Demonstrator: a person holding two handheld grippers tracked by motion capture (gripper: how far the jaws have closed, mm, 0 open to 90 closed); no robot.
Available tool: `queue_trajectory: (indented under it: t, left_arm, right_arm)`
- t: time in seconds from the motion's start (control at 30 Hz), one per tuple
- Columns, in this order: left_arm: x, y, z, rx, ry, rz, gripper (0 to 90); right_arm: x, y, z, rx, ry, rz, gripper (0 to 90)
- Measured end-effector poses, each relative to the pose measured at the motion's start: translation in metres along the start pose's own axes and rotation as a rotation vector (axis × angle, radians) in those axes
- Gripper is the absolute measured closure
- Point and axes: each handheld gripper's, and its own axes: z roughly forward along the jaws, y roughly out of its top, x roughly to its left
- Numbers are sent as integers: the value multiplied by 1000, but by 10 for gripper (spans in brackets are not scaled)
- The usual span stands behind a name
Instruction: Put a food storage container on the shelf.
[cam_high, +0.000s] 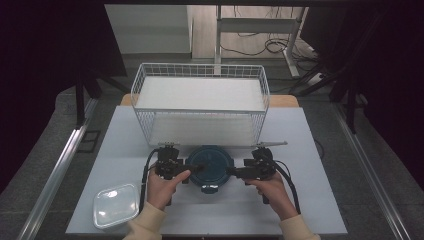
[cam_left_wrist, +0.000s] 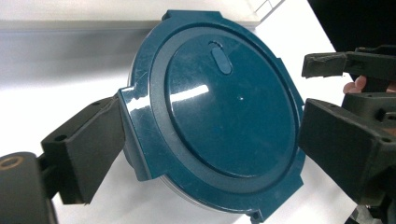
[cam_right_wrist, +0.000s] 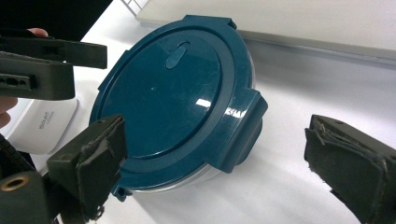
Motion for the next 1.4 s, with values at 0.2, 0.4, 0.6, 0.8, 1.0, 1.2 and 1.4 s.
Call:
queue_trajectory:
  t: [0.2, 0.4, 0.6, 0.8, 1.0, 1.2, 1.4]
  left_arm:
    - [5, 2, 10, 34, 23, -43, 34]
    - [14, 2, 21, 73, -11, -94, 31]
    - [25, -3, 31, 105, -35, -121, 50]
    - [26, -3, 34, 114, -73, -125, 83]
    - [29, -4, 35, 115, -97, -151, 109]
    - [37, -10, 35, 115, -162, -202, 163]
    - [34, -10, 33, 109, -148, -215, 183]
  right_arm:
    - [0, 0, 8, 18, 21, 18, 35]
    - [-2, 1, 19, 33, 39, 49, 28]
    - [-2, 0, 30, 48, 61, 76, 28]
    - [-3, -2, 40, 72, 85, 105, 36]
    - [-5, -5, 47, 85, 111, 150, 67]
    - [-7, -6, 47, 102, 116, 246, 157]
    - [-10, -5, 41, 97, 121, 327, 252]
